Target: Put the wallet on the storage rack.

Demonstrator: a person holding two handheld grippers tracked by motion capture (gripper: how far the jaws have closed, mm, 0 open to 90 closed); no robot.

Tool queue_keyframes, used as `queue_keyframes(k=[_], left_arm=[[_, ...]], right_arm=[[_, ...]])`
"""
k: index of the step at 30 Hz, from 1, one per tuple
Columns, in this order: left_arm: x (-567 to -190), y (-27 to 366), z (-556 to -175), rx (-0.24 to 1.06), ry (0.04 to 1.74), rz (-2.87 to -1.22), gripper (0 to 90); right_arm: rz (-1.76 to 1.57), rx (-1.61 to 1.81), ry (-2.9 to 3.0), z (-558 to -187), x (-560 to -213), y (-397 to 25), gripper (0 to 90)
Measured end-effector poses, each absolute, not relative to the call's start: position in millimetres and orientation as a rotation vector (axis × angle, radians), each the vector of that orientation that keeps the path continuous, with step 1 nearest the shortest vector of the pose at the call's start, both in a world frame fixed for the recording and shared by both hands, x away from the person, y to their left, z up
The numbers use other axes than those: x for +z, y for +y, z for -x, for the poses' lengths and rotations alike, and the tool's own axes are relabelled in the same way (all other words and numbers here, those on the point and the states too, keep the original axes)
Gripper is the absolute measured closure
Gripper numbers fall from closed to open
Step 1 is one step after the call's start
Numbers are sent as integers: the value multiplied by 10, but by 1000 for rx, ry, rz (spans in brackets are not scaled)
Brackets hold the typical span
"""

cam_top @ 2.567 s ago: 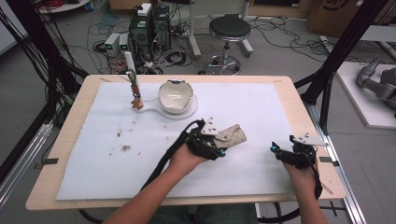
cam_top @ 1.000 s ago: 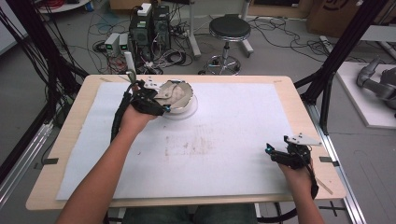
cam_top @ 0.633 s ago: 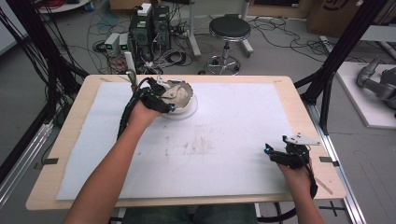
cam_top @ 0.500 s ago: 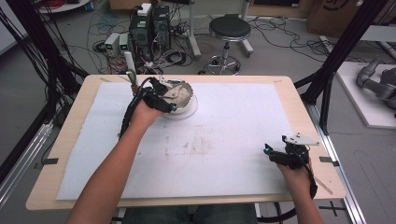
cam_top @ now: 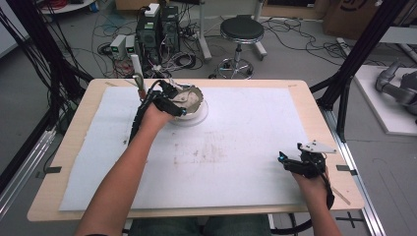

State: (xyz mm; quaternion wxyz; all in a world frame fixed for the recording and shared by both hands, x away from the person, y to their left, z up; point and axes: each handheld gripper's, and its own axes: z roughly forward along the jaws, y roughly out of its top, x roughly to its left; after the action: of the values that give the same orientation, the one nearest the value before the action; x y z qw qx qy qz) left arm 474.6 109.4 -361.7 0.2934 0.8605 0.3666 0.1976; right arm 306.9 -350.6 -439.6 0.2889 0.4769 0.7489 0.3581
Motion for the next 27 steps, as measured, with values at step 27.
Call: queue_keyframes(k=[27], left_arm=[[-3305, 1547, -4235, 549, 924, -1998, 208]], right_arm=[[-1251, 956, 2012, -3061, -4386, -3433, 217]])
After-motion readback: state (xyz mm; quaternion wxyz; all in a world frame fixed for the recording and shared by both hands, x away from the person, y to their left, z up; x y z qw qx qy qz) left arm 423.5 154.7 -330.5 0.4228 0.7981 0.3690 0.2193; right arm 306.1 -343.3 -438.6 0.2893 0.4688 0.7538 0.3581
